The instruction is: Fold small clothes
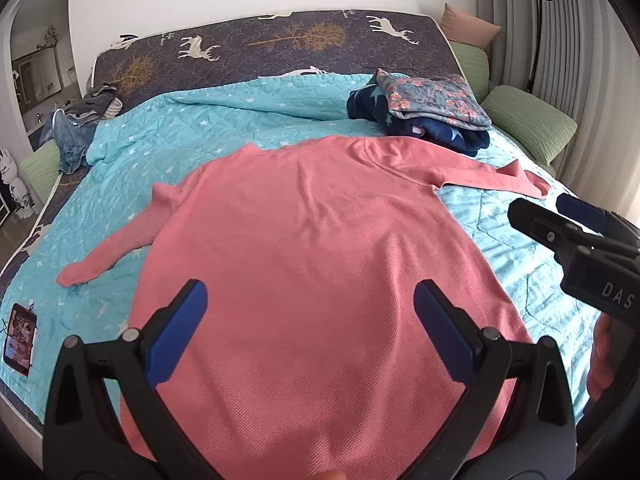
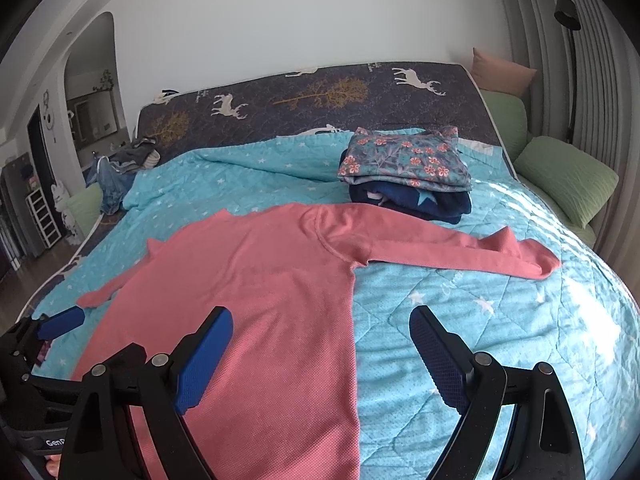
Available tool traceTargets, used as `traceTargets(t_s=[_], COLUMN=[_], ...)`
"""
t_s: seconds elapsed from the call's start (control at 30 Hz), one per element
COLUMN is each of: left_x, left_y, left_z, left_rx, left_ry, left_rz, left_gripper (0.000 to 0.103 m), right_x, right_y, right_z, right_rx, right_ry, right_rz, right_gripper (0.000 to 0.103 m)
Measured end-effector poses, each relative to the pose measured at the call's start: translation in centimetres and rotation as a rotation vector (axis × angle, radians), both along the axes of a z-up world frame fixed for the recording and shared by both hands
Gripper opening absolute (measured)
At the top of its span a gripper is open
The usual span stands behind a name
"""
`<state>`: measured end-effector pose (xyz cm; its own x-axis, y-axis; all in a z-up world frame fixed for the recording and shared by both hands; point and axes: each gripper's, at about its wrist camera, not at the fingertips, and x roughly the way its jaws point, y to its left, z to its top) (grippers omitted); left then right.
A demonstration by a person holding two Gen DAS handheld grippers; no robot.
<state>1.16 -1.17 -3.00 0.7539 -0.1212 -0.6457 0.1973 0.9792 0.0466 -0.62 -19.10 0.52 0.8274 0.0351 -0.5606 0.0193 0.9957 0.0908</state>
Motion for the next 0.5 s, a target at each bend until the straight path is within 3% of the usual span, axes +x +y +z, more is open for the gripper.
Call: traceTargets(t_s=[0.5], left_x=[-0.13], left_y=[0.01], left_z=[0.15], left_rx=[-0.009], left_ry=[-0.007], left_rz=[-0.011], left_gripper=[0.102], right_x=[0.06], right_y=[0.20], right_z=[0.02], right_rx=[-0.007], right_ry=[0.010], right_rz=[0.003], right_gripper=[0.092])
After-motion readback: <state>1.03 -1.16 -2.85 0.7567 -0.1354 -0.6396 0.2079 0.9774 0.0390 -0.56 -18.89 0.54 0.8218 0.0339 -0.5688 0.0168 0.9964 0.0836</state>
